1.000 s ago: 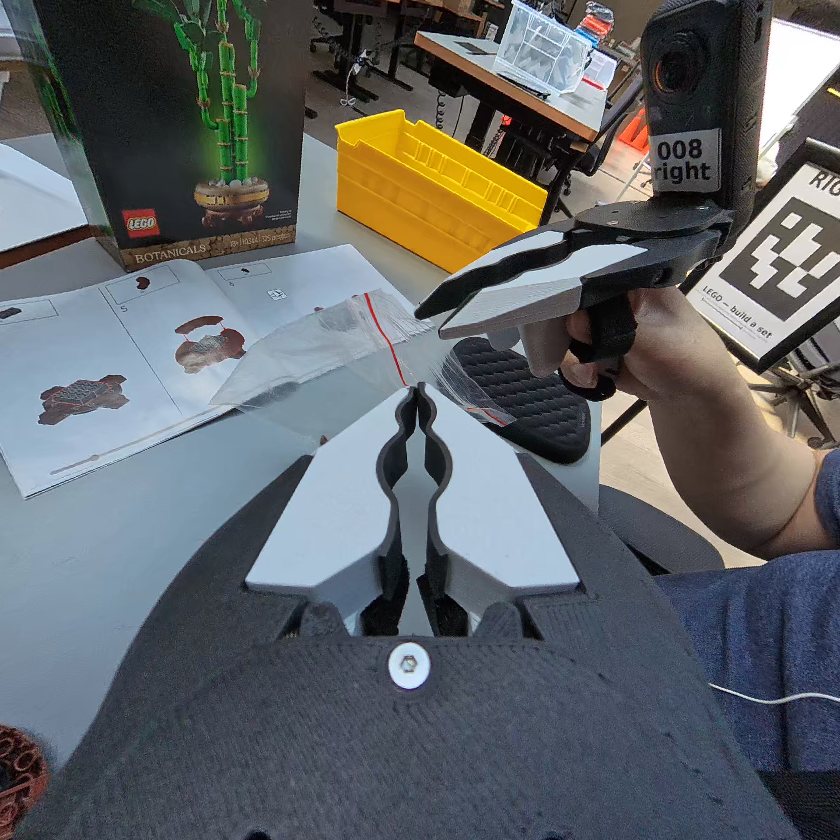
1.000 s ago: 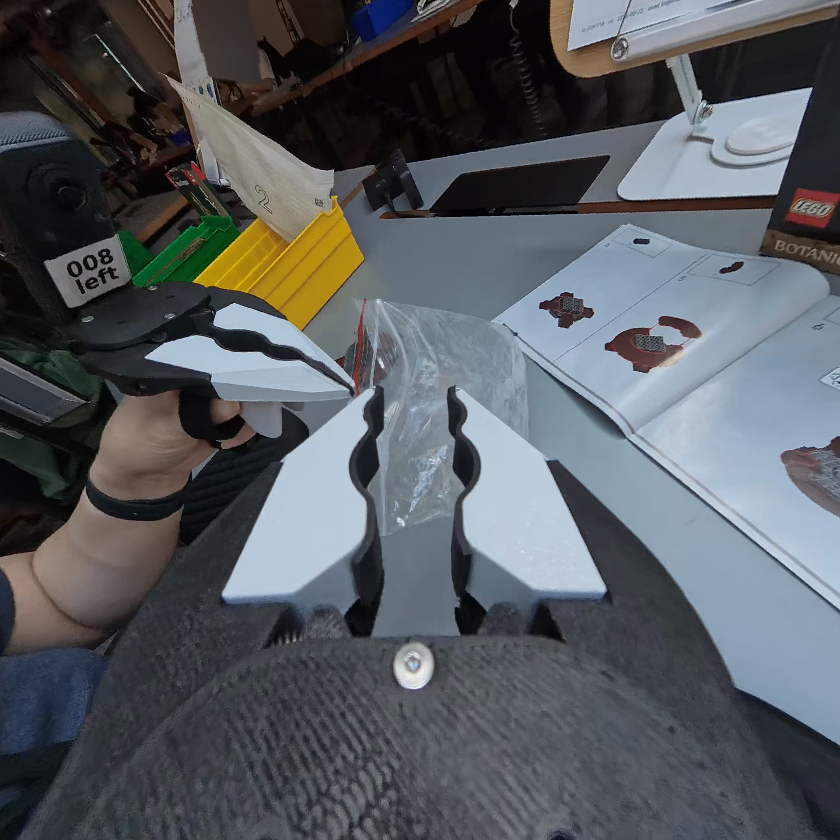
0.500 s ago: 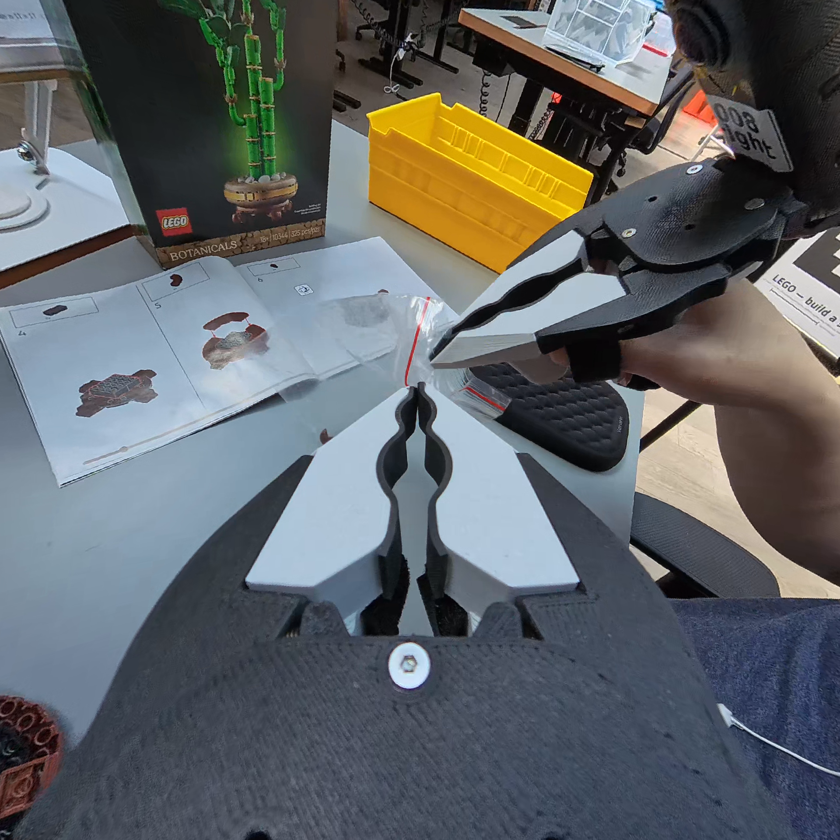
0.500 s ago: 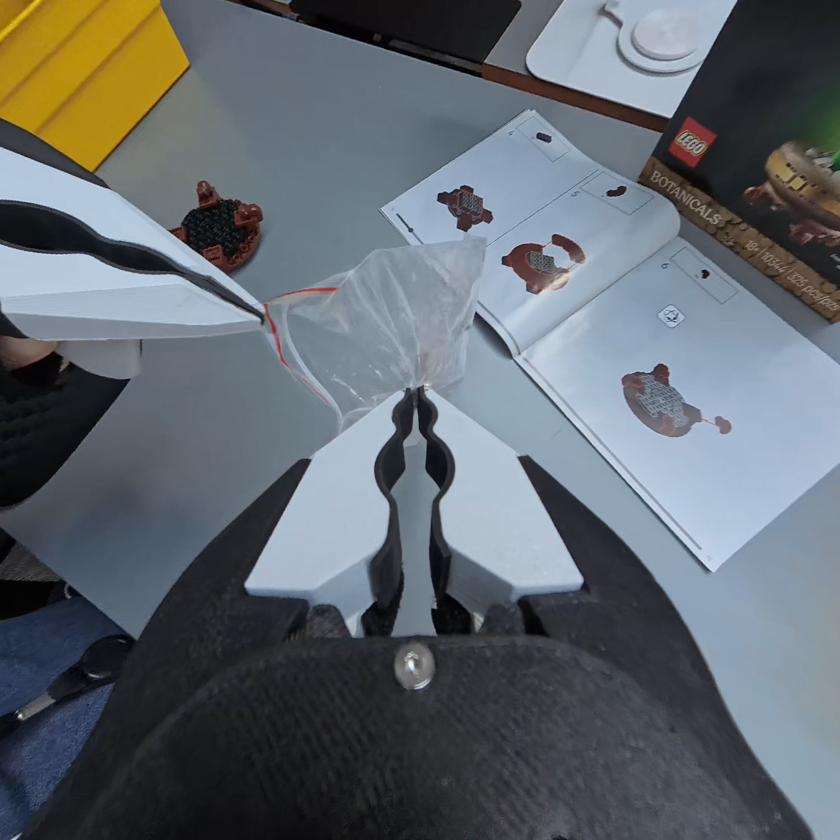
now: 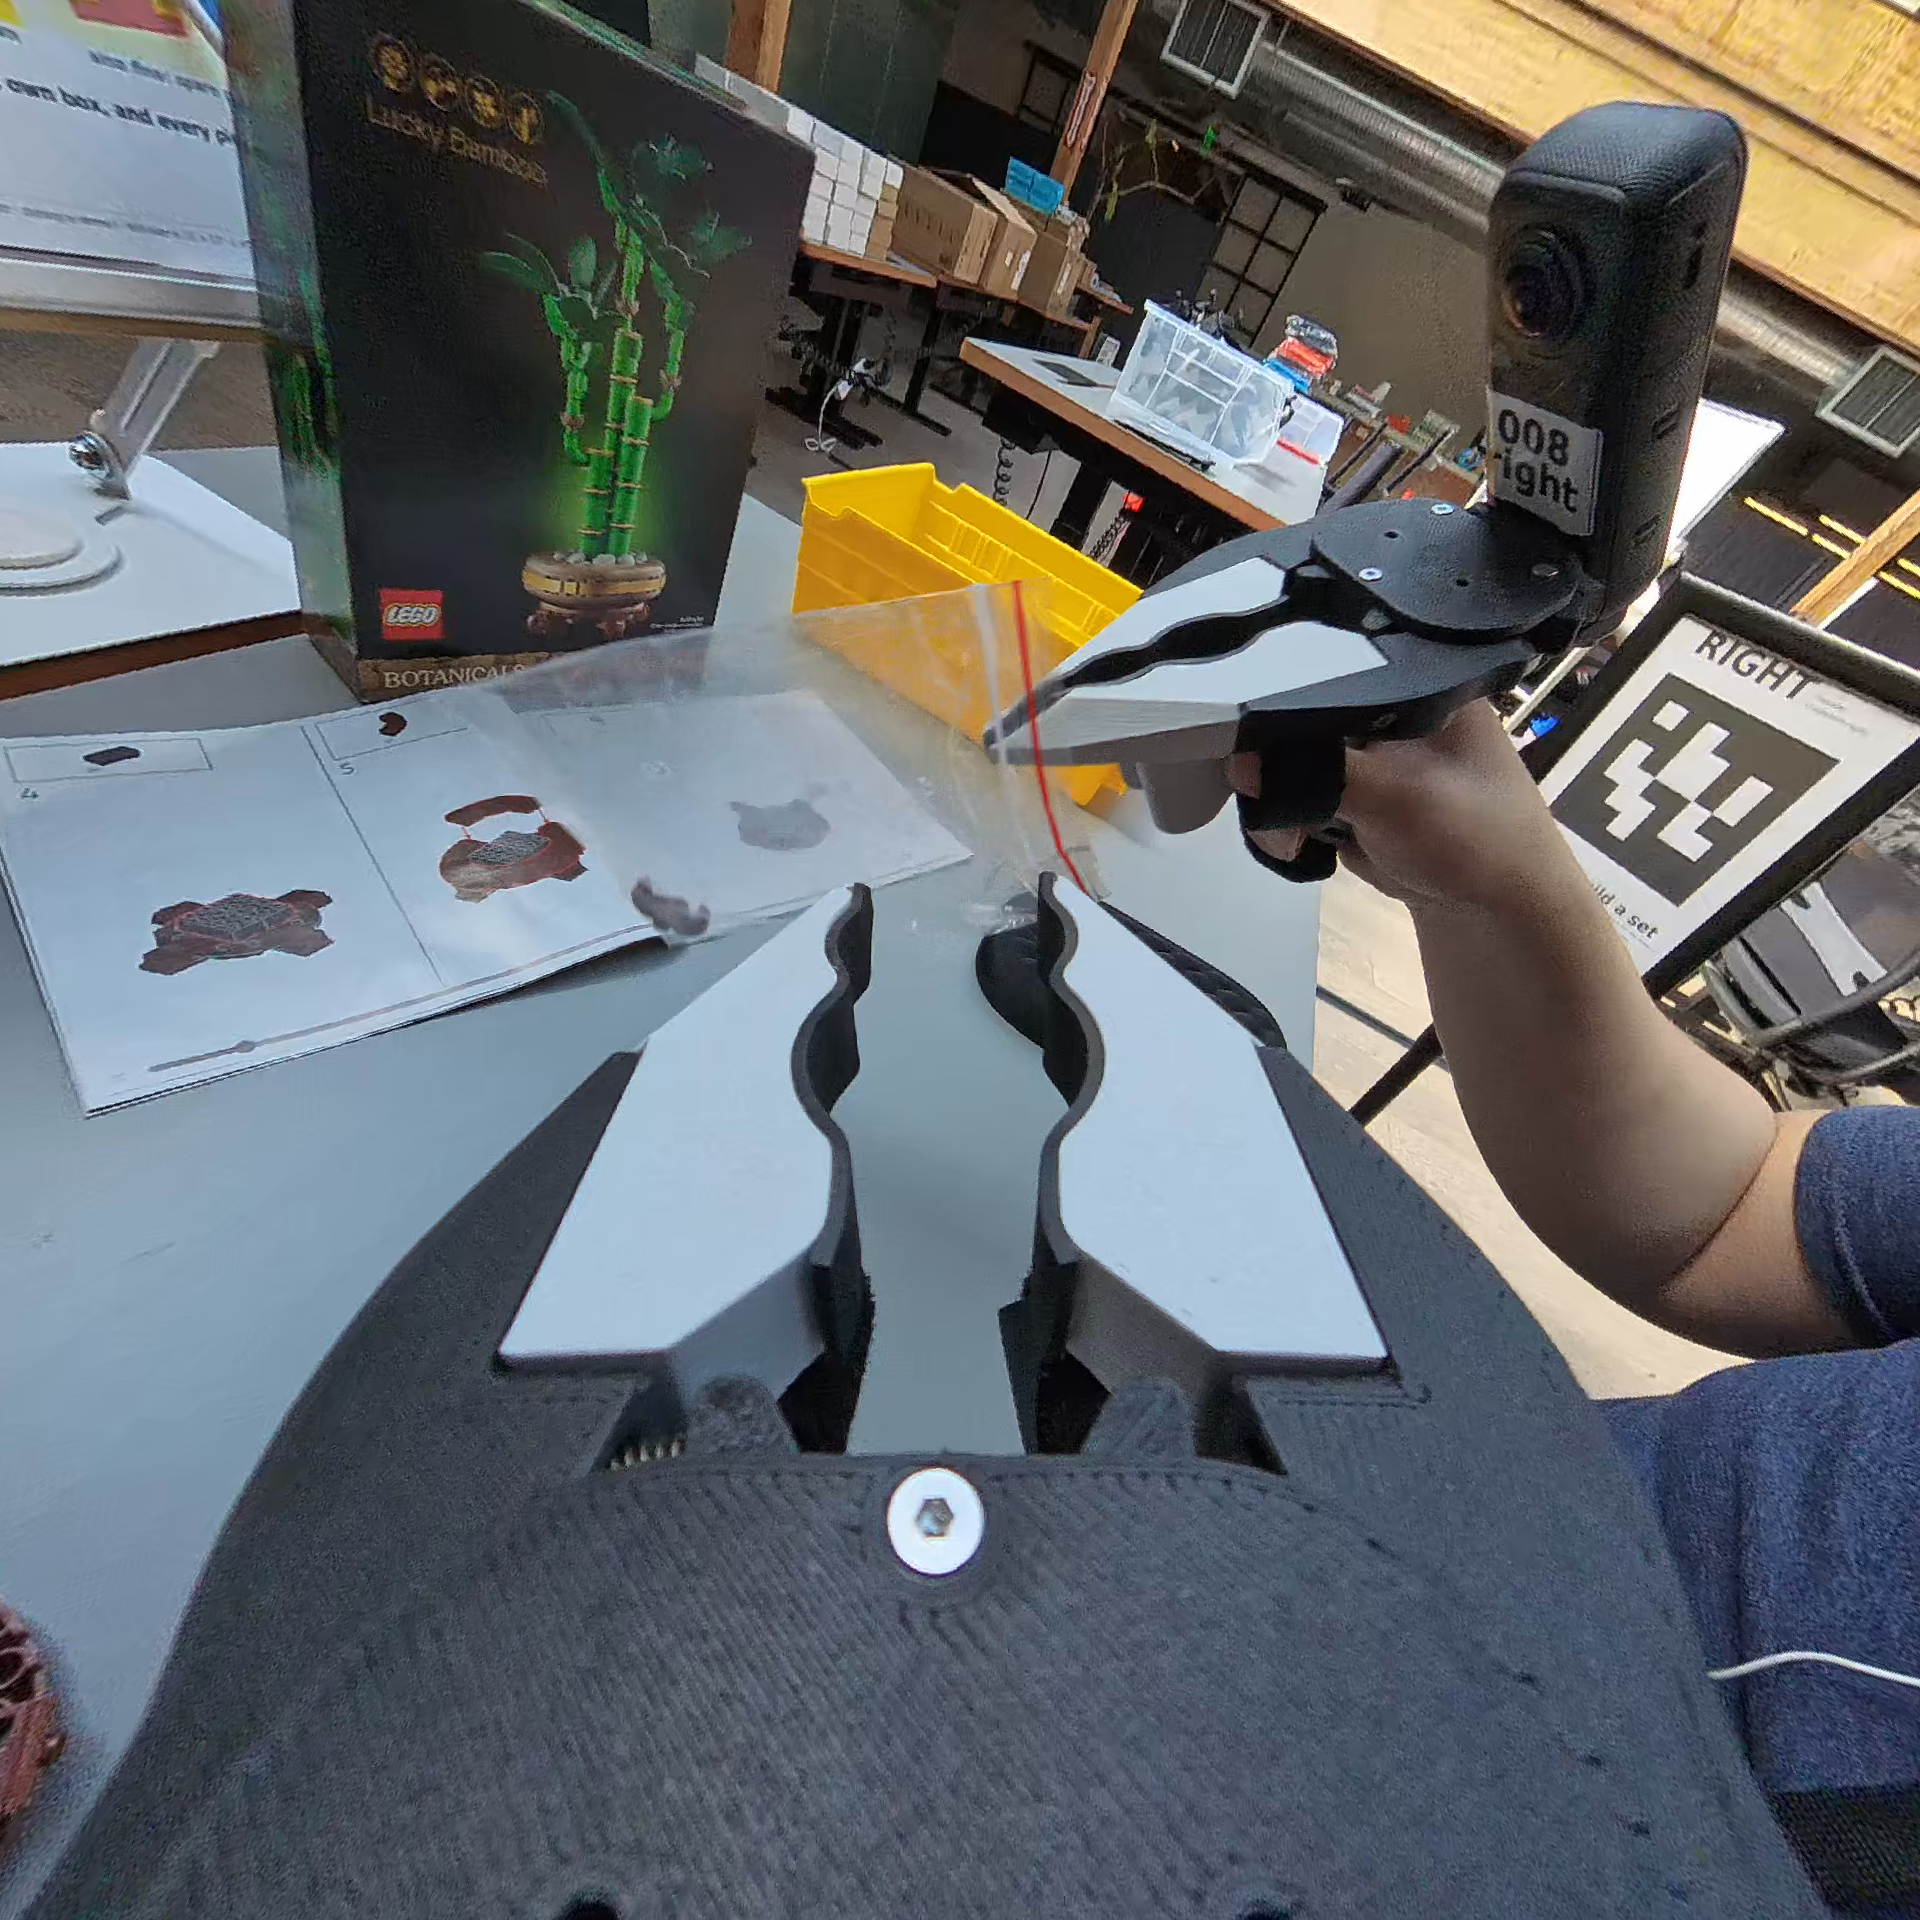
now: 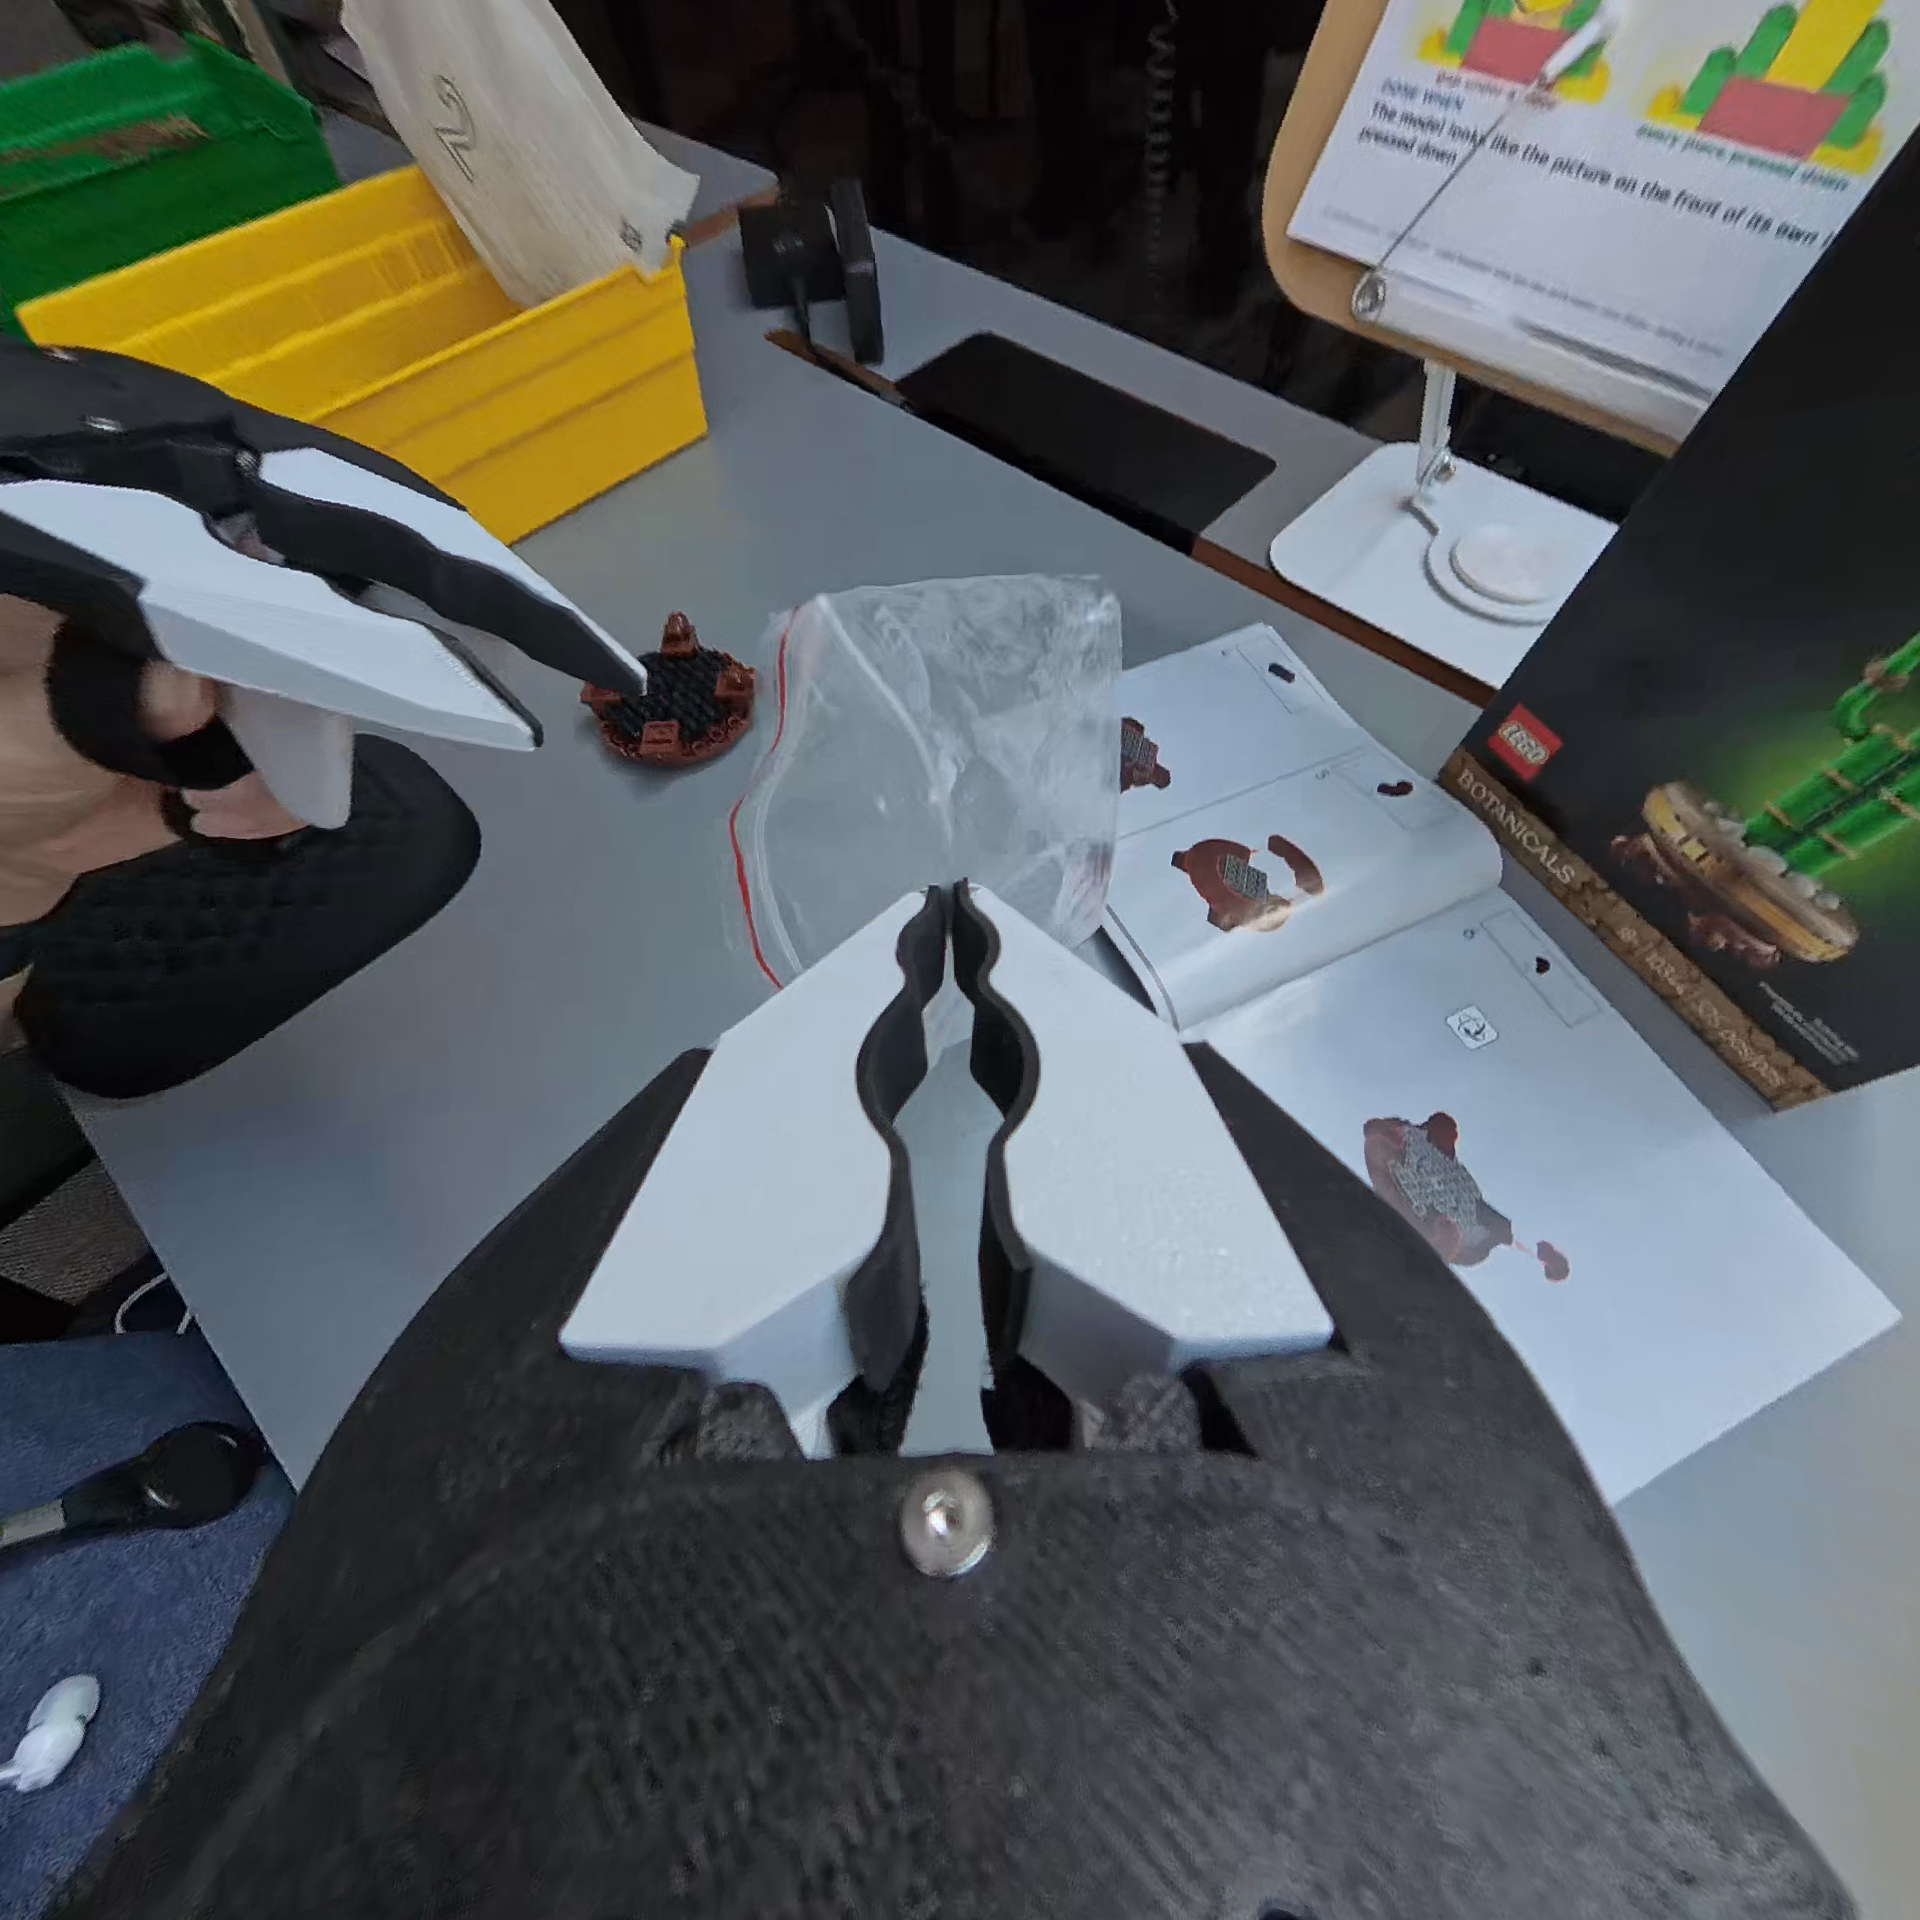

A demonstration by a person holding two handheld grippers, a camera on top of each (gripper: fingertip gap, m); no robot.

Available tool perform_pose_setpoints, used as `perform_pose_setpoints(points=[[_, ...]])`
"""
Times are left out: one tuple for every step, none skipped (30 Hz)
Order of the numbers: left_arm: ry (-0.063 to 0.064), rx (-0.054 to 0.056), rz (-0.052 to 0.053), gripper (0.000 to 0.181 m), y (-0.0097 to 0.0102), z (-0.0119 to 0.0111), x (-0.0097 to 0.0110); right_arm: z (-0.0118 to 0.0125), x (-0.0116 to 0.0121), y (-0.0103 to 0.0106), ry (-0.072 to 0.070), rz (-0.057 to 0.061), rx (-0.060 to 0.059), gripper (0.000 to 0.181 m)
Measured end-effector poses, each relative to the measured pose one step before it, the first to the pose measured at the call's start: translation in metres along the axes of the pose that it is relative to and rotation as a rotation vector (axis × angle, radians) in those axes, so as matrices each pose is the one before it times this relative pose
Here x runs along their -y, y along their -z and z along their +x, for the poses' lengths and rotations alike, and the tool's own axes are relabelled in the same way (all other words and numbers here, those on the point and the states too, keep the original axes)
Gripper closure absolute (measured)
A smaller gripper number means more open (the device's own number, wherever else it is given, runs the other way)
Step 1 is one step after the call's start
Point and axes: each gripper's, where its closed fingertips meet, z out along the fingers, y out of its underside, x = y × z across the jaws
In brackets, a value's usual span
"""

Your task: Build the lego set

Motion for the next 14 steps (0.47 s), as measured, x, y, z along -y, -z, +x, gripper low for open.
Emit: perform_pose_setpoints(points=[[0.0161,0.0093,0.0281,0.152,0.0095,-0.00936,-0.00057,-0.00213,0.00973,0.00777,0.0269,0.0385,0.0323,0.181],[0.0185,0.0129,0.0211,0.152,0.00841,-0.01067,-0.00239,-0.00548,0.01105,0.00766,0.0278,0.0441,0.0528,0.181],[0.0177,-0.0056,0.0118,0.152,0.00592,-0.00809,-0.00411,-0.00221,0.01085,0.00684,-0.0012,0.0369,0.0338,0.181],[0.0326,-0.0282,0.0067,0.151,0.00331,-0.00447,-0.00489,-0.00637,0.01047,0.00542,-0.0058,0.029,0.0624,0.181],[0.0442,-0.0471,0.0121,0.148,0.00134,-0.00081,-0.00338,-0.00879,0.01146,0.00458,-0.0125,0.033,0.0768,0.181],[0.0429,-0.0617,0.0202,0.147,0.00024,0.00267,-0.00145,-0.00531,0.01053,0.00339,-0.0205,0.0263,0.0505,0.181],[0.0352,-0.0635,0.0248,0.146,-0.00032,0.00478,0.00027,-0.00629,0.00943,0.00218,-0.0096,0.0203,0.0521,0.181],[0.0173,-0.0458,0.0231,0.145,-0.00102,0.00393,0.00089,-0.0073,0.00876,0.00128,-0.0068,0.0169,0.0523,0.181],[-0.0031,-0.0207,0.0165,0.144,-0.00136,0.00177,0.0006,-0.00702,0.00815,0.00036,-0.0052,0.0163,0.0443,0.181],[-0.0136,-0.0024,0.0082,0.143,-0.00196,0.00012,-0.00018,-0.00831,0.00687,-0.00065,-0.0032,0.0096,0.0486,0.181],[-0.0159,-0.0047,0.0043,0.139,-0.00226,0.00099,-0.00008,-0.00805,0.00548,-0.0017,-0.0011,0.0039,0.044,0.181],[-0.0081,-0.0161,0.0126,0.136,-0.00203,0.0028,0.00156,-0.00689,0.0051,-0.0022,0.0016,0.0031,0.033,0.181],[0.0028,-0.0187,0.0176,0.136,-0.00146,0.00263,0.00266,-0.00682,0.00403,-0.00273,0.0014,-0.0015,0.0318,0.181],[0.0085,-0.0262,0.0198,0.136,-0.00099,0.00332,0.00348,-0.00649,0.00314,-0.00308,0.0045,-0.0058,0.0287,0.181]])
